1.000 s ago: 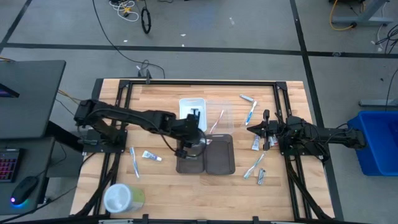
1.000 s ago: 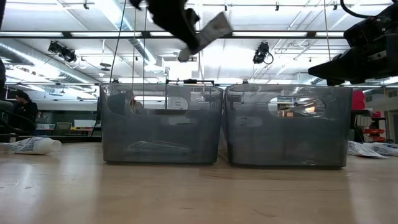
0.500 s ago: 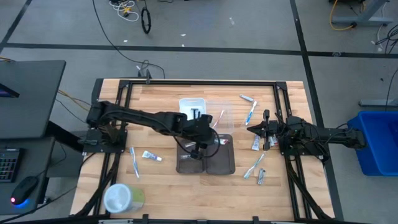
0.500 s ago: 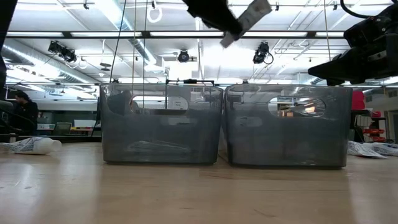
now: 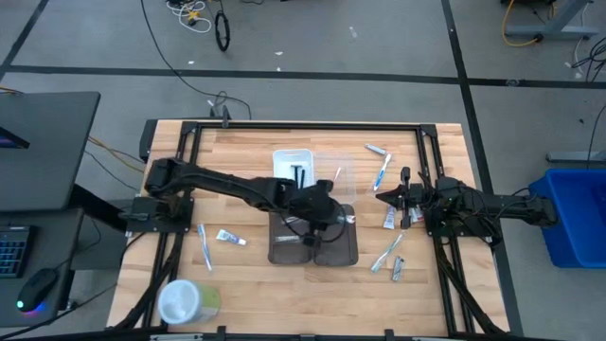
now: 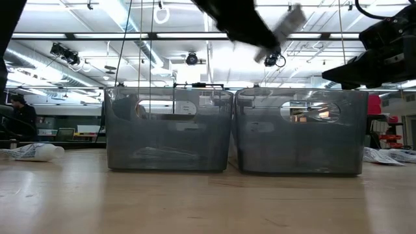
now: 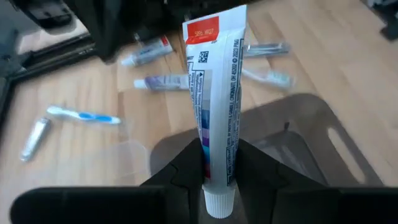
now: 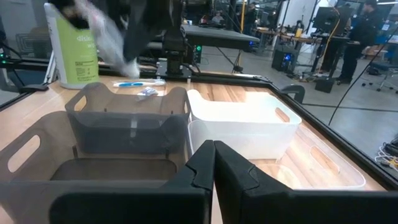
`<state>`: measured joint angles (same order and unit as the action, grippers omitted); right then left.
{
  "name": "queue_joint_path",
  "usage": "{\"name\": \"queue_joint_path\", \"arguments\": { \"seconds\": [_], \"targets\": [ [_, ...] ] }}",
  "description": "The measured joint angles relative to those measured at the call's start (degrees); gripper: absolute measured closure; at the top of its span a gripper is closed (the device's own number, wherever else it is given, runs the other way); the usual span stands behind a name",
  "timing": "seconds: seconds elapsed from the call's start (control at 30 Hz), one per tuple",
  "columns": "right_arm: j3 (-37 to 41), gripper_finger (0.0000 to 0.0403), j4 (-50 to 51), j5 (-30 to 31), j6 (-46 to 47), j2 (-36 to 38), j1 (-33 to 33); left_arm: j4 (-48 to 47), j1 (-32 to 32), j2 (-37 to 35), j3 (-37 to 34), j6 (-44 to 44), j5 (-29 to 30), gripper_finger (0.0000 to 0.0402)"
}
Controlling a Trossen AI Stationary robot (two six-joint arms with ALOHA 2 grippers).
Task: Pick & Place Travel size toiletries
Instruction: Put the white toothpaste into the right black bin
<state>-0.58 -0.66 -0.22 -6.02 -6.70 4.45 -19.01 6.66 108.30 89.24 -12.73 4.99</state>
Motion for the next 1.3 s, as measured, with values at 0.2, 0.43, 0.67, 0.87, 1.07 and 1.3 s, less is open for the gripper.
{"name": "queue_joint_path", "arguments": {
  "seconds": [0.2,0.43,0.67,0.87,1.07,1.3],
  "targets": [
    [0.0,0.039,-0.78,-0.19,0.01,-1.54,0.02,0.06,-0.38,4.39,-0.25,2.79,-1.58,0.0313],
    [0.0,0.039,-0.13,0.12,0.01,-2.83,0.0,-0.69,-0.38,5.41,-0.65,3.54,-2.0,0.0313],
    [0.0,0.039,-0.4,-0.34,0.02,-3.28,0.0,-0.73,-0.35,5.39,-0.64,3.61,-1.39,0.0313],
    [0.0,0.0389,-0.42,-0.36,0.02,-3.28,0.0,-0.82,-0.38,5.39,-0.64,4.33,-1.41,0.0295],
    [0.0,0.0389,-0.42,-0.38,0.0,-3.26,0.0,-0.84,-0.34,5.39,-0.64,4.98,-1.58,0.0236],
    [0.0,0.0389,-0.41,-0.38,0.0,-3.26,0.0,-1.2,-0.22,5.29,-0.64,4.55,-1.39,0.018]
  ]
}}
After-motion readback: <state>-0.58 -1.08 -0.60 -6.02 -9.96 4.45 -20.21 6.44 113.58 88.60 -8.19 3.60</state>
